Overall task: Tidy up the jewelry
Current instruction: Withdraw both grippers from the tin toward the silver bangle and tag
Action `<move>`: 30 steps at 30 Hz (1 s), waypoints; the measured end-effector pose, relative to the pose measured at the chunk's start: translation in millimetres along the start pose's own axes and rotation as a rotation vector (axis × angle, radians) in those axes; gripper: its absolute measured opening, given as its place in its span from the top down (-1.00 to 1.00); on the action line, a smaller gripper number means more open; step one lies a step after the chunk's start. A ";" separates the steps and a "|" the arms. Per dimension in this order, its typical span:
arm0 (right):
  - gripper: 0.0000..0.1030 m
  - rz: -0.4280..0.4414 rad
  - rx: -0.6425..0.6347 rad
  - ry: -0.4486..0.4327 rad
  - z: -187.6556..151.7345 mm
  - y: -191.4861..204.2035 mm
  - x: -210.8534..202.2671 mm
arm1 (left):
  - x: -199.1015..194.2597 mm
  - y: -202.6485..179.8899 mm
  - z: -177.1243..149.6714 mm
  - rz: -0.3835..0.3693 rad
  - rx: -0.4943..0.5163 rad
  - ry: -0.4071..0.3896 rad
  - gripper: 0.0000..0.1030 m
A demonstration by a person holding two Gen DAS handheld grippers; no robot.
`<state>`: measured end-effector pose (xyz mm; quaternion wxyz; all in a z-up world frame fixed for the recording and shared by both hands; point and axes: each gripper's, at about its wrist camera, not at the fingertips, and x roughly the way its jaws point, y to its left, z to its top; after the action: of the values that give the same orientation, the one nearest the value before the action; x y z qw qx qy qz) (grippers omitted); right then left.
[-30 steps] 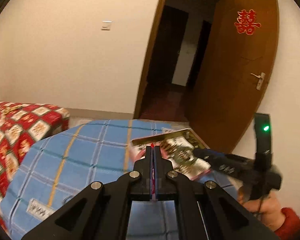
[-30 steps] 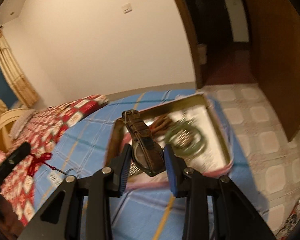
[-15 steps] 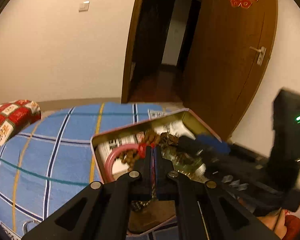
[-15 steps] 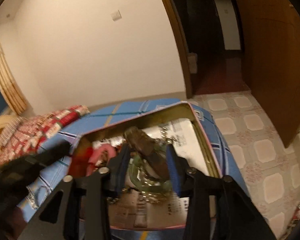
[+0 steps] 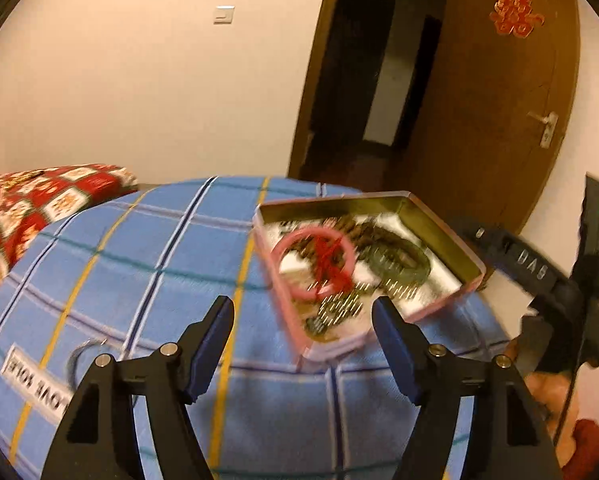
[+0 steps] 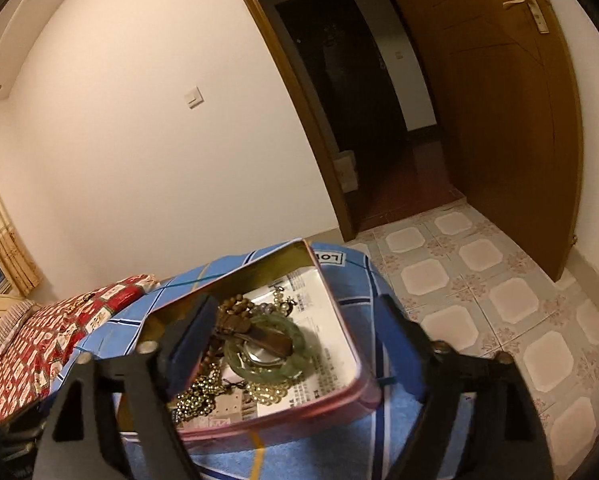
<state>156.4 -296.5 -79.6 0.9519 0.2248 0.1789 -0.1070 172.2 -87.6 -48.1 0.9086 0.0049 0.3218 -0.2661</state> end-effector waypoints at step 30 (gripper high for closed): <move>-0.60 0.222 -0.303 0.244 -81.7 110.2 -29.7 | -110.4 144.5 -99.5 0.368 -0.238 0.048 -0.39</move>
<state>136.7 -158.2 -93.3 0.9520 0.1090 0.2809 0.0545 112.8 107.4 -85.6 0.9281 -0.0375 0.3663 -0.0559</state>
